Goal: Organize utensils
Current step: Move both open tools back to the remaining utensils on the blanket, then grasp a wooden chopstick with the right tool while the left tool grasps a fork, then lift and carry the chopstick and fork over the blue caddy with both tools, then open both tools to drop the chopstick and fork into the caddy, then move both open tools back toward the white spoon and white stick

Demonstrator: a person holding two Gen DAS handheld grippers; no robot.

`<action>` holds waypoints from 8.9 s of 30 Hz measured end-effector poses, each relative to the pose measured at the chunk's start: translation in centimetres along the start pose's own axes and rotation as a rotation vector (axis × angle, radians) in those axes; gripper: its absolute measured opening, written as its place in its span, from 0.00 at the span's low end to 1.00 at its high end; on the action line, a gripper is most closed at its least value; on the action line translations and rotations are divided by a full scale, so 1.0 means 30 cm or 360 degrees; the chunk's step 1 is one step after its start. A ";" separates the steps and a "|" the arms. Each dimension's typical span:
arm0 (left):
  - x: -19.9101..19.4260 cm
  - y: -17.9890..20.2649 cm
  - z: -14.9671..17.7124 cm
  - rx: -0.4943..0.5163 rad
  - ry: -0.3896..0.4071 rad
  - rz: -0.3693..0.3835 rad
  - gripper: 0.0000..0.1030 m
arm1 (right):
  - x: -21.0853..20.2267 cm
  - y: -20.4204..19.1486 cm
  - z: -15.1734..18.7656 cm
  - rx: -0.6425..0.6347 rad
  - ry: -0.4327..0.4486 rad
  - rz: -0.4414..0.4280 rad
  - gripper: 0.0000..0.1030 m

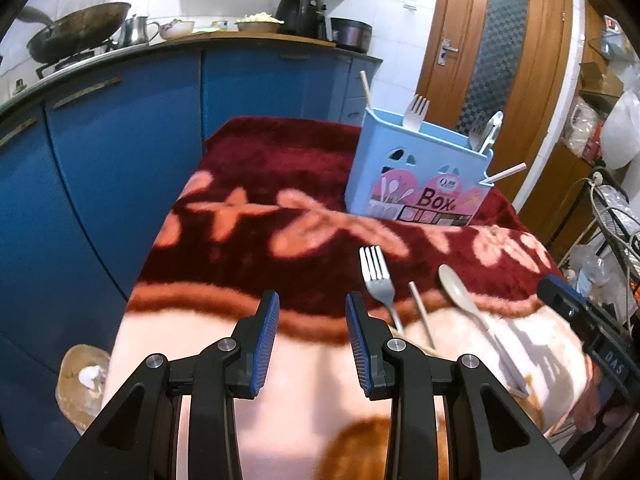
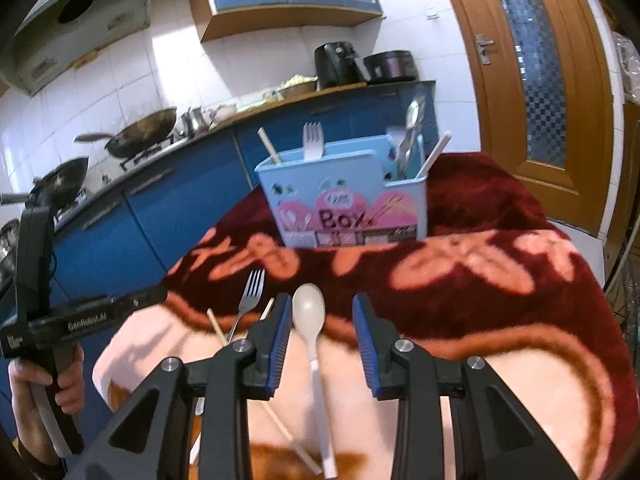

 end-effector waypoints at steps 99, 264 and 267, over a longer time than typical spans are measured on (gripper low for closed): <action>0.258 0.211 -0.006 0.0115 -0.0551 0.0426 0.01 | 0.215 0.104 0.035 0.0036 -0.0630 0.0007 0.06; 0.115 0.267 -0.021 0.0109 -0.0187 0.0238 0.29 | -0.038 0.215 -0.001 0.0223 -0.0062 0.0140 0.35; 0.127 0.280 -0.006 0.0127 -0.0242 0.0246 0.29 | -0.042 0.230 0.016 0.0241 -0.0073 0.0142 0.35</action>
Point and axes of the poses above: each gripper's, at about its wrist camera, not at the fingertips, and x roughly the way its jaws point, y to its right, z to its underside, the point moved 5 cm from there along x, roughly the way its jaws point
